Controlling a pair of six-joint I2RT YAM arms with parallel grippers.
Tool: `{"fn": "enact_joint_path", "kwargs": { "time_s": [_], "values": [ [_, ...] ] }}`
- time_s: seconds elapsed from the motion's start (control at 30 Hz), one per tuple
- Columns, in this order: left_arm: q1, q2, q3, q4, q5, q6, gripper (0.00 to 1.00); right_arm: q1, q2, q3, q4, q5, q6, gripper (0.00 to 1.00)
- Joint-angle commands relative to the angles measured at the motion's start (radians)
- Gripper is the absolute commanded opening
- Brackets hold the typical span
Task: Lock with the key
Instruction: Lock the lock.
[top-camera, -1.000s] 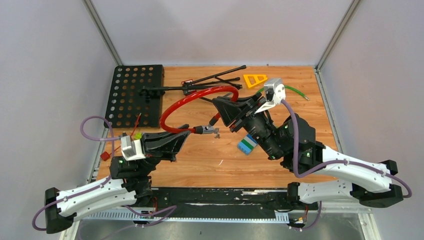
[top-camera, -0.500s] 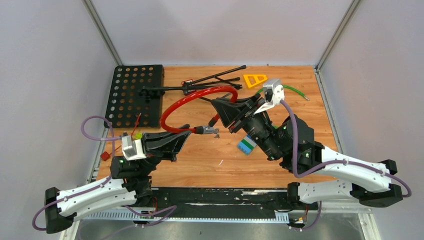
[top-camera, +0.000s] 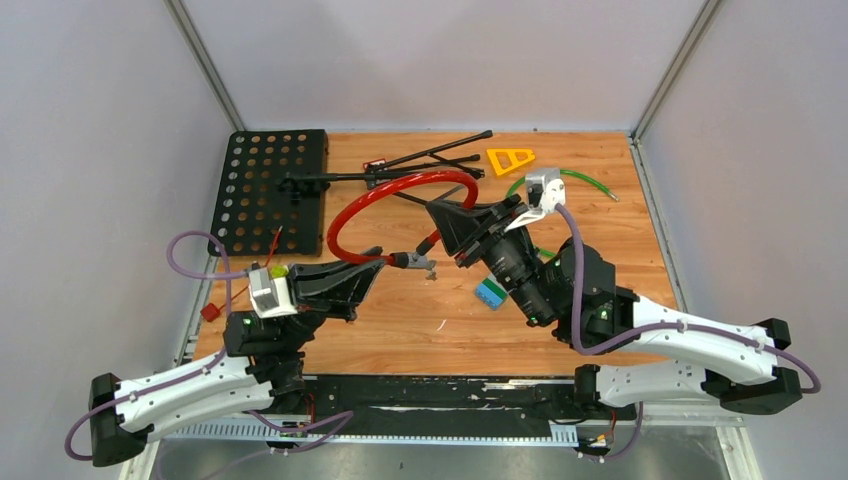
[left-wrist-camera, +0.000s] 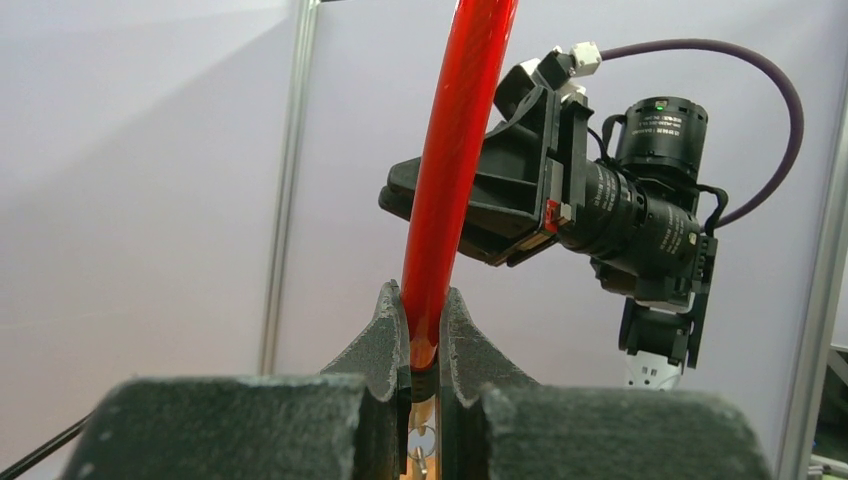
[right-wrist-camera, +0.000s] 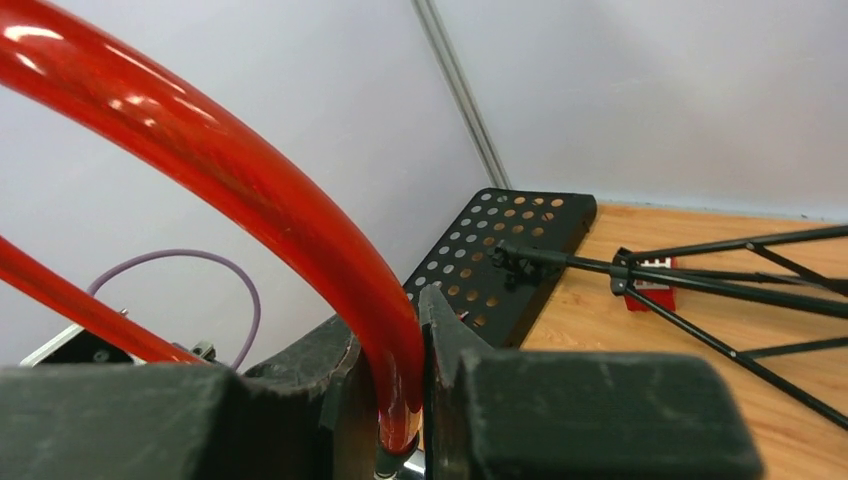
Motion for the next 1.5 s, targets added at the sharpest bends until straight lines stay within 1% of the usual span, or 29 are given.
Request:
{"fn": "enact_joint_path", "kwargs": {
  "time_s": [0.0, 0.13, 0.23, 0.37, 0.53, 0.67, 0.83, 0.97, 1.07, 1.13, 1.23, 1.3, 1.37, 1.47],
  "values": [
    [0.0, -0.006, 0.009, 0.085, -0.047, 0.001, 0.0, 0.009, -0.031, -0.044, 0.081, 0.118, 0.111, 0.0],
    [0.0, -0.006, 0.003, 0.076, -0.079, 0.005, 0.0, 0.011, -0.053, -0.073, 0.072, 0.173, 0.173, 0.0],
    [0.0, -0.006, 0.0, 0.072, -0.103, 0.011, 0.0, 0.013, -0.071, -0.082, 0.036, 0.222, 0.236, 0.0],
    [0.0, -0.005, -0.002, 0.058, -0.134, 0.025, 0.0, 0.013, -0.08, -0.076, -0.061, 0.298, 0.359, 0.0],
    [0.0, 0.003, -0.005, 0.048, -0.17, 0.038, 0.0, 0.014, -0.062, -0.062, -0.196, 0.342, 0.517, 0.0],
    [0.0, 0.019, -0.001, 0.041, -0.17, 0.043, 0.0, 0.018, -0.03, -0.042, -0.27, 0.362, 0.6, 0.0],
    [0.0, 0.035, 0.003, 0.032, -0.173, 0.051, 0.0, 0.039, 0.002, -0.016, -0.34, 0.423, 0.686, 0.0],
    [-0.001, 0.039, 0.004, 0.017, -0.183, 0.062, 0.0, 0.062, 0.015, 0.011, -0.433, 0.484, 0.769, 0.0],
    [0.0, 0.038, 0.001, 0.013, -0.195, 0.065, 0.0, 0.068, 0.026, 0.034, -0.563, 0.514, 0.91, 0.0],
    [0.0, 0.039, 0.0, 0.01, -0.203, 0.068, 0.0, 0.069, 0.034, 0.042, -0.68, 0.524, 1.059, 0.0],
    [0.0, 0.039, -0.002, 0.006, -0.213, 0.07, 0.0, 0.068, 0.043, 0.034, -0.802, 0.521, 1.264, 0.0],
    [0.0, 0.041, -0.002, -0.002, -0.216, 0.073, 0.0, 0.068, 0.05, 0.029, -0.871, 0.514, 1.364, 0.0],
    [0.0, 0.044, 0.0, -0.011, -0.218, 0.076, 0.0, 0.068, 0.056, 0.026, -0.898, 0.506, 1.426, 0.0],
    [0.0, 0.048, 0.001, -0.025, -0.216, 0.083, 0.0, 0.069, 0.061, 0.021, -0.894, 0.498, 1.455, 0.0]
  ]
}}
